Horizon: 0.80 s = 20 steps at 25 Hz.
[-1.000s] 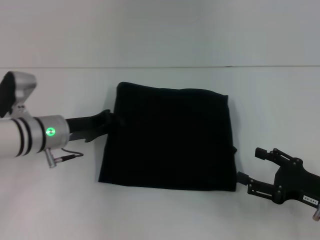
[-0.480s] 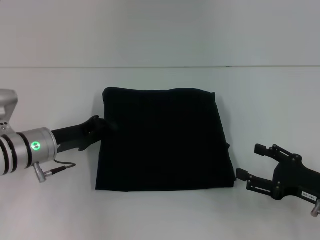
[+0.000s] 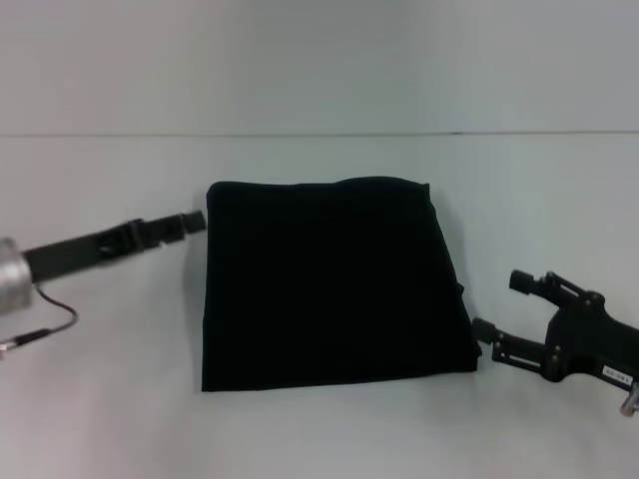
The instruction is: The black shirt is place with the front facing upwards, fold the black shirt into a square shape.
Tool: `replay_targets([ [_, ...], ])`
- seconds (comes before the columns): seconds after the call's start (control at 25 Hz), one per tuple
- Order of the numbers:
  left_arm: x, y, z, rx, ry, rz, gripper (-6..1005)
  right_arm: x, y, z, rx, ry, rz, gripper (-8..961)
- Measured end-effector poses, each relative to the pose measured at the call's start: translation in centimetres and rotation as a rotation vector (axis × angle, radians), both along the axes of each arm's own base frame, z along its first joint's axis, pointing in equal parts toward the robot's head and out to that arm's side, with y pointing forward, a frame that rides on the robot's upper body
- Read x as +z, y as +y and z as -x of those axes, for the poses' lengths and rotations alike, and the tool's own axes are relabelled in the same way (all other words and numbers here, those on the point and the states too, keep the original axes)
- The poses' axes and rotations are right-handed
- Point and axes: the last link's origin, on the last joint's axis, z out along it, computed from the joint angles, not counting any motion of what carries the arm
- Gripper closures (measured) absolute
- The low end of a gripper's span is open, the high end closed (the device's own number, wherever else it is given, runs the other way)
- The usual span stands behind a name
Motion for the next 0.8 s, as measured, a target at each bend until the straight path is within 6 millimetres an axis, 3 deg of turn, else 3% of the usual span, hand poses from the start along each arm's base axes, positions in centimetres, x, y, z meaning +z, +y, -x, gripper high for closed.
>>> replay_targets([
  [0.16,1.9,-2.2,-0.4,-0.295,0.111,-0.107,429,-0.1,0.6,0.9,0.033,0.008,-0.012,26],
  [0.36,-0.1,-6.3,-0.2,-0.624,0.253,-0.146,323,-1.0,0.5,1.7,0.092,-0.006,-0.021,26],
  [0.56,-2.4,-9.0,1.2,-0.649,0.317,-0.148,205,-2.4,-0.5,0.8,0.064,-0.053,-0.019,26],
  [0.8,-4.0,-9.6,2.6,-0.600,0.389,-0.104,39,-2.7,-0.8,-1.0,-0.021,-0.106,-0.029,26],
])
